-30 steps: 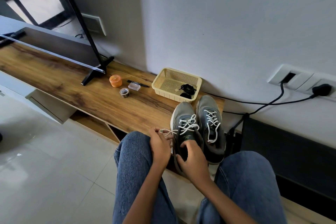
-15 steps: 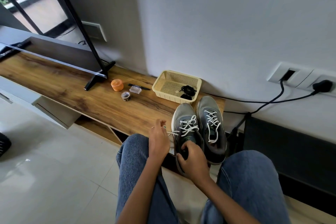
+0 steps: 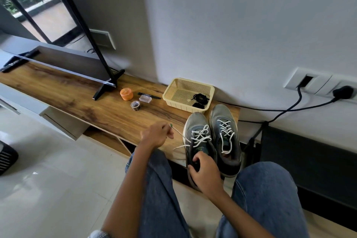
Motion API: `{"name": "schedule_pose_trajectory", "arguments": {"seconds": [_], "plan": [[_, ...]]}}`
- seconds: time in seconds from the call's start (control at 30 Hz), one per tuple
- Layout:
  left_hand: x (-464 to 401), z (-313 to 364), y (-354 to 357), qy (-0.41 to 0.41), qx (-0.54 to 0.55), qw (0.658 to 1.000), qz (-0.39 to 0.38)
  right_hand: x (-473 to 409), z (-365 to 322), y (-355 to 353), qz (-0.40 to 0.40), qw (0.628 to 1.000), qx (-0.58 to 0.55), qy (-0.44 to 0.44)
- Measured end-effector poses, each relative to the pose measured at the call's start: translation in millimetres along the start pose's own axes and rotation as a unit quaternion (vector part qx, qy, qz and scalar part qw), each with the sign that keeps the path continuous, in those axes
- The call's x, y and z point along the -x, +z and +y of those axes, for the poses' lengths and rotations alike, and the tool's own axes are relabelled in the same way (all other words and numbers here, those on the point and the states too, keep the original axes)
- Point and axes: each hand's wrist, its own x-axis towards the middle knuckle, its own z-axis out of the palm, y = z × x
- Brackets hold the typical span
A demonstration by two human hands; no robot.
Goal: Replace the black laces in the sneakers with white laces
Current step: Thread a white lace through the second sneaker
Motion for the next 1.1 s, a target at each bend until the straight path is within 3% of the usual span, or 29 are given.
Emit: {"name": "schedule_pose_trajectory", "arguments": {"seconds": [0.13,0.2,0.33,0.47,0.6,0.7,0.83,0.97,1.1], "plan": [[19,14,-17,0.023,-0.132,0.986,0.103,1,-2,-1,-0.001,1.0,-0.001,0.001],[26,16,-9,0.011,-0.154,0.984,0.089,1,-2,-2,-0.005,1.0,-0.005,0.005],[36,8,28,-0.048,-0.089,0.995,0.021,0,-3,-3,-0.01,1.0,-0.009,0.007],[40,15,58,-0.07,-0.169,0.983,-0.003,0,1,-3,-0.017,1.0,-0.008,-0.006],[32,23,73,-0.123,-0.004,0.992,-0.012,2,2,-6,-0.029,0.999,-0.011,-0.01],[30,25,74,-0.166,0.148,0.974,0.035,1,3,-7,-0.034,0.999,-0.01,-0.018],[23,14,82,-0.193,0.233,0.953,-0.016,-1,5,-7,-0.038,0.999,-0.007,-0.02],[26,18,76,-0.249,0.339,0.906,-0.043,0,6,-5,-0.033,0.999,-0.015,-0.023],[21,15,79,-0.264,0.35,0.898,-0.035,0,7,-5,-0.027,0.999,-0.018,-0.027]]}}
